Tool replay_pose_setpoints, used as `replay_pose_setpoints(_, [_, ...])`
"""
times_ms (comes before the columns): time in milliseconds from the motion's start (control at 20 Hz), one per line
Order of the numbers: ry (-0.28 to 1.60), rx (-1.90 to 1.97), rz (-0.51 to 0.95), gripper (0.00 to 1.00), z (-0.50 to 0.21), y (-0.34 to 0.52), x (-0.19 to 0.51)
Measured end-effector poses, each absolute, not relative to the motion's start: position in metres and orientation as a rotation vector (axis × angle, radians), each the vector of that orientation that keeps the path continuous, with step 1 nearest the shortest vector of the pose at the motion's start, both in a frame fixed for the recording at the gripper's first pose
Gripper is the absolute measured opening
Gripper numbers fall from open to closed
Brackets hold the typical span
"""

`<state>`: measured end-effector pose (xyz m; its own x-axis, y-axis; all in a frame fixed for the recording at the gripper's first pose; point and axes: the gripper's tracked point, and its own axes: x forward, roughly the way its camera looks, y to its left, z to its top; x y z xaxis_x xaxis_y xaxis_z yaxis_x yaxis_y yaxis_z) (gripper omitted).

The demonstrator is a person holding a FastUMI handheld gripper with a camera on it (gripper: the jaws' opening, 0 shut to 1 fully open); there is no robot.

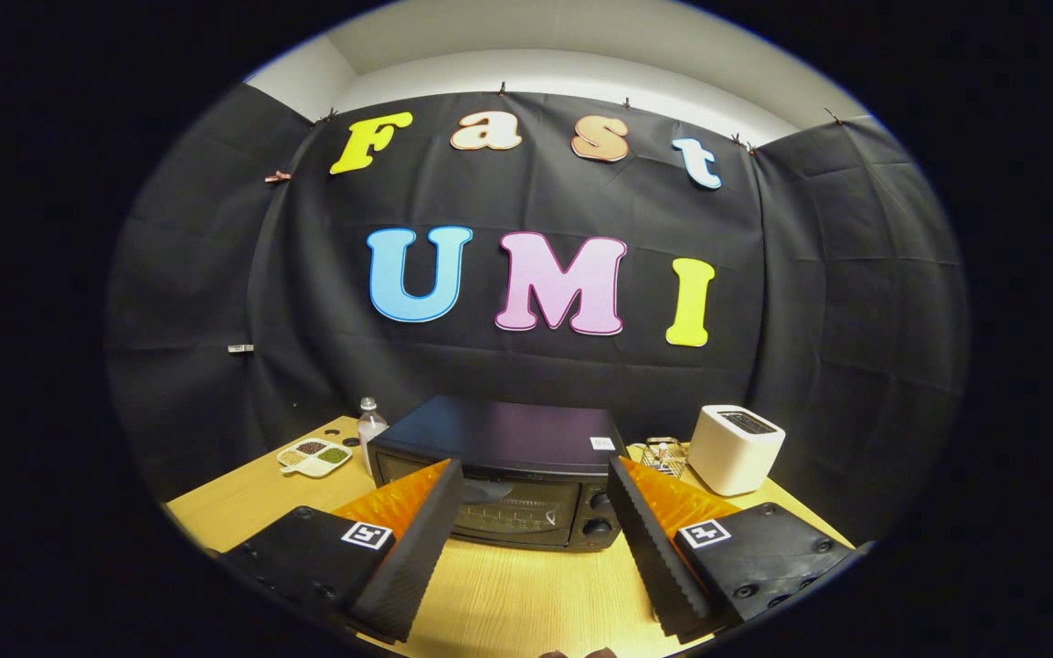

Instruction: Open the toaster oven, put the food inside, and close the toaster oven door.

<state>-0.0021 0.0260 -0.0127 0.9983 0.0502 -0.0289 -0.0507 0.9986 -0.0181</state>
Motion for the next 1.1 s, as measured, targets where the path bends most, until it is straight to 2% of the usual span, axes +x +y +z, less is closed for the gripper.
replay_pose_setpoints(600, [0.096, -0.047, 0.036, 0.98, -0.04, 0.061, 0.067])
replay_pose_setpoints(1100, [0.218, -0.041, 0.01, 0.98, -0.099, 0.094, 0.137])
